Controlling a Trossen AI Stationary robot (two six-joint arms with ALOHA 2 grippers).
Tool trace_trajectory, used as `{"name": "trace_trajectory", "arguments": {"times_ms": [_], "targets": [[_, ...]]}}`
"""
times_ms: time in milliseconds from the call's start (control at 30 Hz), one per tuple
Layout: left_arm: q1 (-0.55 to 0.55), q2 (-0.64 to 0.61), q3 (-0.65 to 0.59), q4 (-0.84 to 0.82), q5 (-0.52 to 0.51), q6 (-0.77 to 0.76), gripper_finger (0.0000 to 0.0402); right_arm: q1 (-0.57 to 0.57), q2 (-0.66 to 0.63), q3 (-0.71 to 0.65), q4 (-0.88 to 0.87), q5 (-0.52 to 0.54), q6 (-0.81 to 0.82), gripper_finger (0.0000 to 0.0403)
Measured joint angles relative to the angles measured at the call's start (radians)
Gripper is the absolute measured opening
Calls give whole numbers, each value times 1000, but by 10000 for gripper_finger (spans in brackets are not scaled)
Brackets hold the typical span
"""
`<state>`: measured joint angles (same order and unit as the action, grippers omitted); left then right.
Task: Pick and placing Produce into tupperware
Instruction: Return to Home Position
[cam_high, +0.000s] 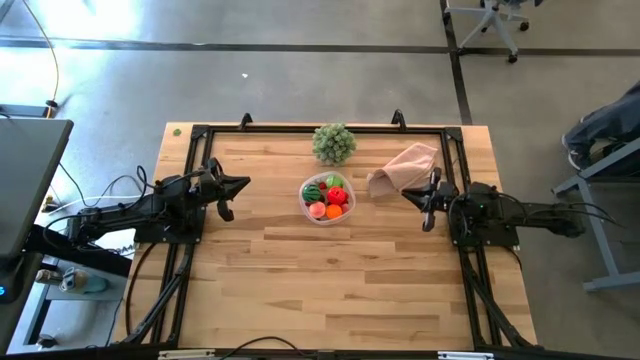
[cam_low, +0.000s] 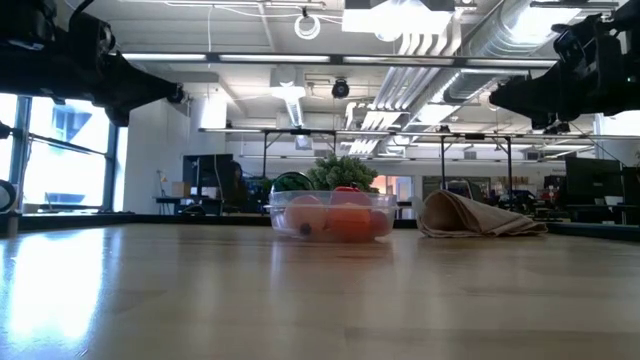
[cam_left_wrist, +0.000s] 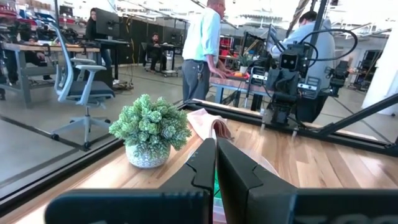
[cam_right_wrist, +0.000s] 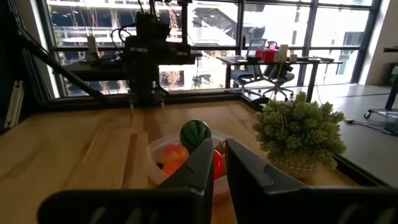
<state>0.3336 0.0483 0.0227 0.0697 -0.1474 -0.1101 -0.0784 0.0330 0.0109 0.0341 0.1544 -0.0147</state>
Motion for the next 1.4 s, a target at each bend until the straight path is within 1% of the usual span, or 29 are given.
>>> {"name": "trace_trajectory", "arguments": {"times_ms": [133,367,500,1400], "targets": [[0,0,0,-2,0,0,5,0,0,0,-1,0,-15,30],[0,0,0,-22,0,0,5,0,0,0,-2,-1,109,30],[0,0,0,-21,0,0,5,0,0,1,-3,-1,154,30],[0,0,0,-20,0,0,5,0,0,1,-4,-1,138,30]]}}
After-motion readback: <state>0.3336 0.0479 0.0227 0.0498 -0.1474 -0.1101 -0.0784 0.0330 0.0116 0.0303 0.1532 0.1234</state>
